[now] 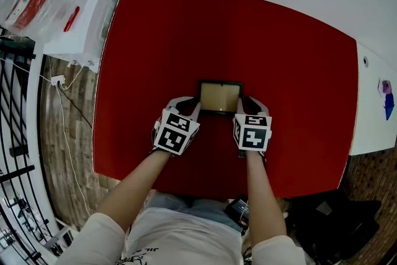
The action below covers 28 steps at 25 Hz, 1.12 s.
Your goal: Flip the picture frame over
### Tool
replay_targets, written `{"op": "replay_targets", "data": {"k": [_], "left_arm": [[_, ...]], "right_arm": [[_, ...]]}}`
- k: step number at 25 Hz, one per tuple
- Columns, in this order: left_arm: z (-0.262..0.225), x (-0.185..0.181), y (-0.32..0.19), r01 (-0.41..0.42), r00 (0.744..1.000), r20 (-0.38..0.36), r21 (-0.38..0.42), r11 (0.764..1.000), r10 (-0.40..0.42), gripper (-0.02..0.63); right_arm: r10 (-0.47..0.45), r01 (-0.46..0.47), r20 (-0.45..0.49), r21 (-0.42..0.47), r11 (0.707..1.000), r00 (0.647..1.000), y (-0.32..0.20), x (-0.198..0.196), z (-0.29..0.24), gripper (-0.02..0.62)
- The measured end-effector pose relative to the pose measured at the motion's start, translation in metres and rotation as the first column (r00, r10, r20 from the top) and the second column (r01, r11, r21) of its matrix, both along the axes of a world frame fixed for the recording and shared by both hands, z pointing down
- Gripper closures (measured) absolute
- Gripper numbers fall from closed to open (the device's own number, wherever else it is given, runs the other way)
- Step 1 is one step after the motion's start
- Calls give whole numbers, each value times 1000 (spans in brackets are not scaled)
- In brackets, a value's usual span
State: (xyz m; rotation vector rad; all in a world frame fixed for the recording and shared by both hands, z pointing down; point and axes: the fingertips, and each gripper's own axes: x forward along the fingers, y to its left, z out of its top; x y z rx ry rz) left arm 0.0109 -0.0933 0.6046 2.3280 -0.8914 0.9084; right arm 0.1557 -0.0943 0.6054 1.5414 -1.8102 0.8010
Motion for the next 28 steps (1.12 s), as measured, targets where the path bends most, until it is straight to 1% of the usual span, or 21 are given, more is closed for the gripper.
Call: {"op": "replay_targets", "data": {"k": [4, 7, 8, 10, 13, 15, 18, 22, 25, 28], "left_arm": [[-25, -1, 17, -30, 1000, -5, 11, 999, 30, 584], [-61, -9, 29, -23, 1000, -18, 37, 999, 24, 599], [-74, -12, 34, -12, 1000, -25, 45, 999, 13, 600], [-97, -20, 46, 27, 999, -46, 55, 998, -24, 600], [-121, -32, 69, 111, 990, -93, 47, 993, -107, 600], [-125, -35, 88, 143, 983, -121, 27, 989, -138, 600], [-125, -40, 111, 175, 976, -133, 19, 984, -171, 600], [-136, -45, 129, 210, 971, -129, 63, 976, -201, 600], [-136, -47, 140, 223, 970, -113, 78, 972, -214, 600], [-141, -50, 139, 228, 971, -101, 108, 967, -218, 600]], "right_arm": [[5, -9, 65, 62, 998, 998, 14, -6, -39, 532], [-13, 7, 73, 92, 996, 997, 37, -17, -73, 534], [-18, 11, 68, 100, 995, 998, 46, -20, -83, 537], [-20, 14, 53, 118, 993, 998, 65, -27, -101, 580], [-20, 12, 55, 145, 989, 998, 91, -38, -124, 589], [-21, 9, 71, 164, 986, 997, 106, -46, -134, 591], [-35, 20, 85, 173, 985, 996, 126, -57, -142, 591], [-14, -2, 97, 165, 986, 995, 149, -60, -143, 591], [9, -25, 102, 155, 988, 995, 164, -59, -139, 591], [1, -16, 90, 161, 987, 996, 169, -63, -139, 591]]}}
